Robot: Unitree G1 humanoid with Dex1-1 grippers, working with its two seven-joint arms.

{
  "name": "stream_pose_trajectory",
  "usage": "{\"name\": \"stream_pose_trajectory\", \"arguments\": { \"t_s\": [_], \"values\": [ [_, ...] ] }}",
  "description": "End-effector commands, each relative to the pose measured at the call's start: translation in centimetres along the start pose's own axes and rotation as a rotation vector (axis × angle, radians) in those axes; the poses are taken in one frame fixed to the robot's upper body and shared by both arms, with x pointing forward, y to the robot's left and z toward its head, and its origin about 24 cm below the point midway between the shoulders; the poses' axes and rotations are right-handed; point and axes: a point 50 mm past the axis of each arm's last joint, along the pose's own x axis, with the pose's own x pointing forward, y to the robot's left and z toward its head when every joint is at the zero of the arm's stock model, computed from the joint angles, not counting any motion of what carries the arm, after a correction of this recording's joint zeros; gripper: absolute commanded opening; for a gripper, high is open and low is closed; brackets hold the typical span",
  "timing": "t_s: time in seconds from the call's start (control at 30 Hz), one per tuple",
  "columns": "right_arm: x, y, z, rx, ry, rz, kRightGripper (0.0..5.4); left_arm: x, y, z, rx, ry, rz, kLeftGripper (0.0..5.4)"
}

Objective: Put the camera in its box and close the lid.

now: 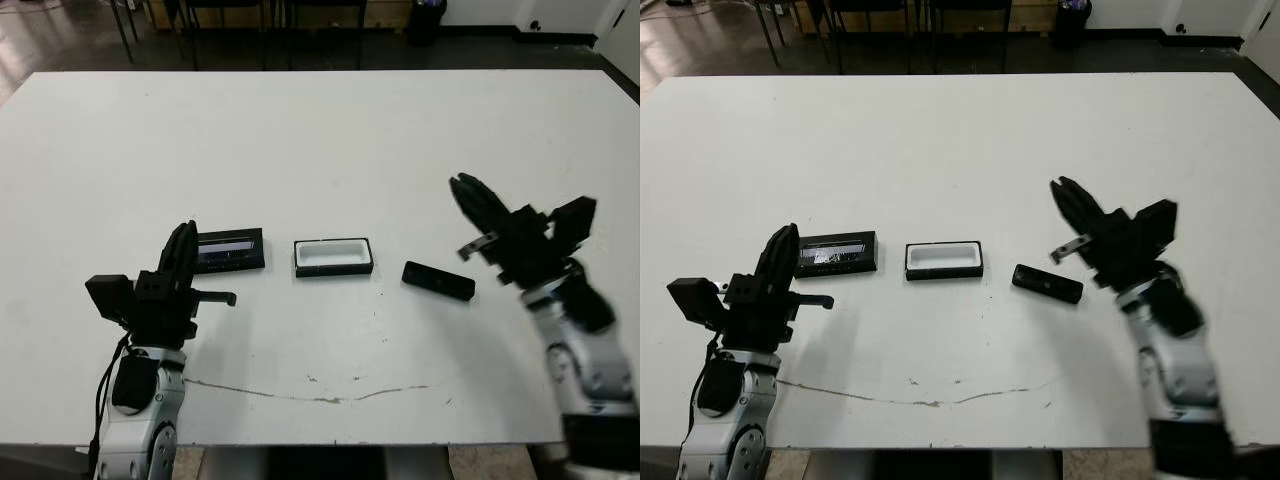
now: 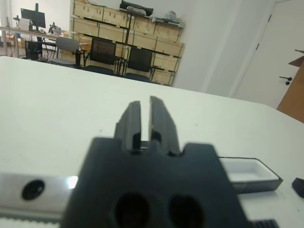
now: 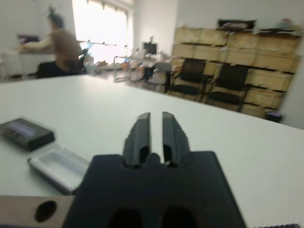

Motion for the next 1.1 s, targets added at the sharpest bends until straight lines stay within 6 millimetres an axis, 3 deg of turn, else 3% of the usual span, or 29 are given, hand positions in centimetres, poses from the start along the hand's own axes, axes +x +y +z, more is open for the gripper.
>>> {"name": "stream_pose_trajectory", "arguments": {
  "t_s": [0.03, 0.4, 0.73, 1.1],
  "values": [
    [-0.5, -1.4, 0.1, -0.003, 0.099, 0.087, 0.72, -0.1, 0.2, -0.4, 0.026, 0.019, -0.003, 0.00],
    [-1.1, -1.8, -0.2, -0.002, 0.292, 0.314, 3.14, -0.3, 0.3, -0.3, 0.038, 0.020, -0.001, 0.00],
    [-1.1, -1.6, -2.2, 0.224, 0.278, 0.528, 5.36, -0.4, 0.3, -0.4, 0.037, 0.040, -0.002, 0.00],
    [-1.2, -2.3, -3.8, 0.273, 0.324, 0.569, 5.36, -0.4, 0.3, -0.5, 0.046, 0.051, 0.001, 0.00]
  ]
}}
